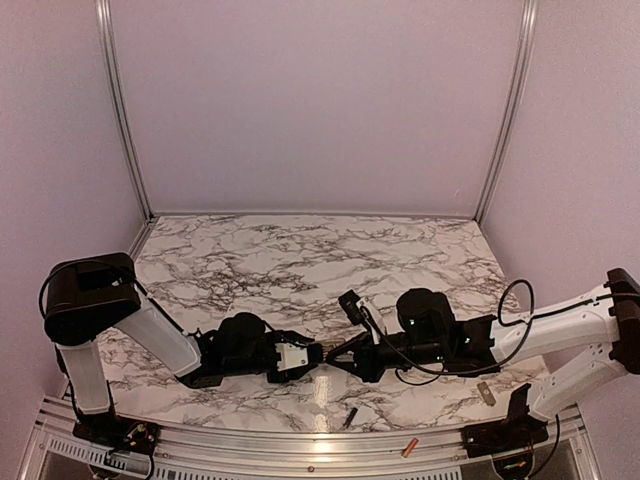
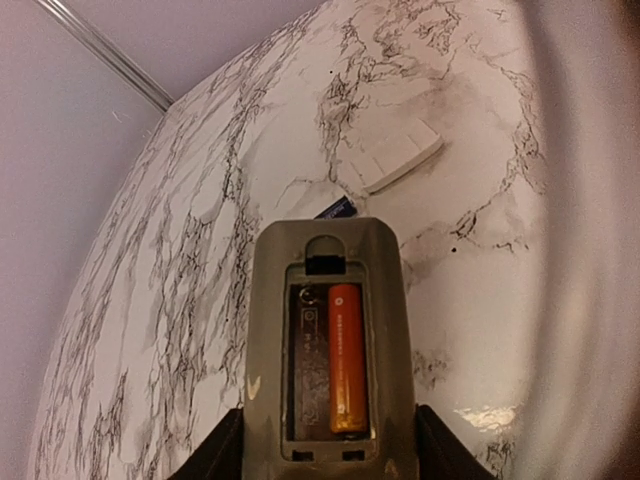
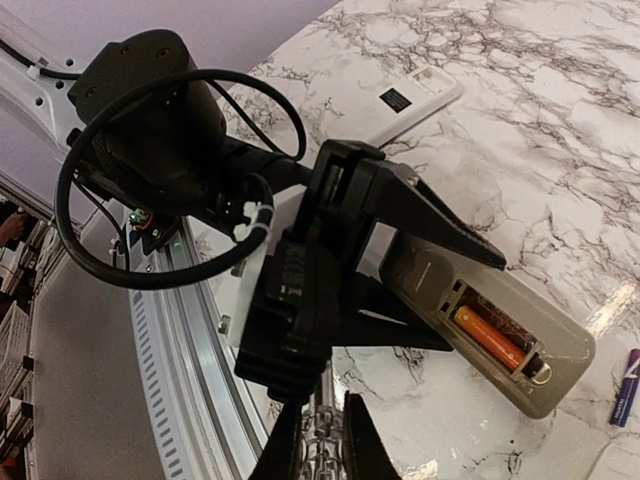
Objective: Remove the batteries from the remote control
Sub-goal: Remove the battery from the remote control without the battery cover.
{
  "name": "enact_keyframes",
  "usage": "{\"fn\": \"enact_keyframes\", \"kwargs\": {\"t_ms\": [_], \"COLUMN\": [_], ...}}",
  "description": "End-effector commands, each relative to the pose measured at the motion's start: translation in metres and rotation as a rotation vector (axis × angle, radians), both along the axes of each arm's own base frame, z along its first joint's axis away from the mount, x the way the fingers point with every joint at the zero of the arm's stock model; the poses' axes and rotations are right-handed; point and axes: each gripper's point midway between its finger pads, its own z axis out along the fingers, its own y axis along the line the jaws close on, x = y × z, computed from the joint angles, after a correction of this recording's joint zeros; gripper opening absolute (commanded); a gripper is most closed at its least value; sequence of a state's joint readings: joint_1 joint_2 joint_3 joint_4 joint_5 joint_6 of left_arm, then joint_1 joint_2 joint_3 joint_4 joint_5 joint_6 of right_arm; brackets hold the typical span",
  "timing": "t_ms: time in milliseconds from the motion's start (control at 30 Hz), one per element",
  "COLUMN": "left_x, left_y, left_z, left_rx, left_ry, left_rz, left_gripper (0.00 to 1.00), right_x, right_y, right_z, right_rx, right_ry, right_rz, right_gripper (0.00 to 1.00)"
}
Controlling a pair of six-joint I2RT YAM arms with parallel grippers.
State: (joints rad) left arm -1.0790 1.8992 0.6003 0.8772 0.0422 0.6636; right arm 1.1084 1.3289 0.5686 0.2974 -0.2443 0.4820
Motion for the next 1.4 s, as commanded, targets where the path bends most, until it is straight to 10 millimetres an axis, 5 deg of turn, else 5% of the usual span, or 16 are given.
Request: {"fn": "enact_keyframes", "kwargs": {"t_ms": [0, 667, 967, 1367], "left_x": [0.002, -0.013, -0.023, -0.028], "left_y": [0.003, 0.011, 0.020, 0.023], "left_z": [-0.006, 0.022, 0.038, 0.034], "left_rx": [0.025, -0.059, -0.123, -0.074], "left_ry": [-0.006, -0.034, -0.146, -0.177], "left_rz": [0.018, -0.035, -0.087, -0.126], "left_gripper": [0.00, 0.00, 0.00, 0.00], "right_x": [0.007, 0.036, 0.026, 0.004], "right_y": [0.016, -0.006, -0.013, -0.019], "right_z": [0.046, 0.020, 0.020, 0.027], "right_rx": [0.101, -0.058, -0.162, -0.261], "right_ry": [-0.073, -0.081, -0.088, -0.143], "right_rz": [-0.015, -0.114, -0.046, 0.085], "right_gripper": [0.00, 0.00, 0.00, 0.00]}}
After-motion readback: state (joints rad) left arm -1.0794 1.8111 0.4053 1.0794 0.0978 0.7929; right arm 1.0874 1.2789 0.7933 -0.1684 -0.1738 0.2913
